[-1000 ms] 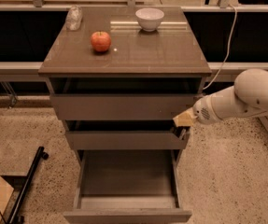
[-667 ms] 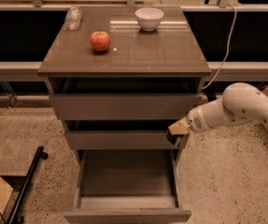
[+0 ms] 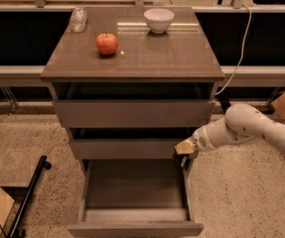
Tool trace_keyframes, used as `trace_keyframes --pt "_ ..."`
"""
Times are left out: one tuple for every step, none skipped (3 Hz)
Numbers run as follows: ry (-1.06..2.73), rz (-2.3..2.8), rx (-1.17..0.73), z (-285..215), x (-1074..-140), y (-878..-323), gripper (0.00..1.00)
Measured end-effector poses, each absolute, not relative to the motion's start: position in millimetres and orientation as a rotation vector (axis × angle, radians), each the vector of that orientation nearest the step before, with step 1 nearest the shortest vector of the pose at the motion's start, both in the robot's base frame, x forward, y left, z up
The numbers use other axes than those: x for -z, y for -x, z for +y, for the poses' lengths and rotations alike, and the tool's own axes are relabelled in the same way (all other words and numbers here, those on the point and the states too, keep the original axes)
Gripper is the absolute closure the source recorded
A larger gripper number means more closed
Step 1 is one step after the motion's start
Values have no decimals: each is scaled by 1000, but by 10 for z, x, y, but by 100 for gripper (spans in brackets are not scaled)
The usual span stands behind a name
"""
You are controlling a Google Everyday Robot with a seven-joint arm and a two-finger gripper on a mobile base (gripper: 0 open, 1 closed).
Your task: Place rxbar chocolate into bottom drawer
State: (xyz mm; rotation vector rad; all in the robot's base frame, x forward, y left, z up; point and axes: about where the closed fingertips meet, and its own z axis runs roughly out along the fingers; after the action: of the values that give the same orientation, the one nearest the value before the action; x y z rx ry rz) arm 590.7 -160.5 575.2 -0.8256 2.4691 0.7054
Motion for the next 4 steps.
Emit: trace_keyframes --pt "809 2478 -749 -1459 -5400 -5872 100" --pt "759 2475 -803 -1276 -4829 -5868 100" --pt "706 2470 -836 -1156 -4218 -5915 100" --pt "696 2483 -854 -1129 -4085 -5861 100"
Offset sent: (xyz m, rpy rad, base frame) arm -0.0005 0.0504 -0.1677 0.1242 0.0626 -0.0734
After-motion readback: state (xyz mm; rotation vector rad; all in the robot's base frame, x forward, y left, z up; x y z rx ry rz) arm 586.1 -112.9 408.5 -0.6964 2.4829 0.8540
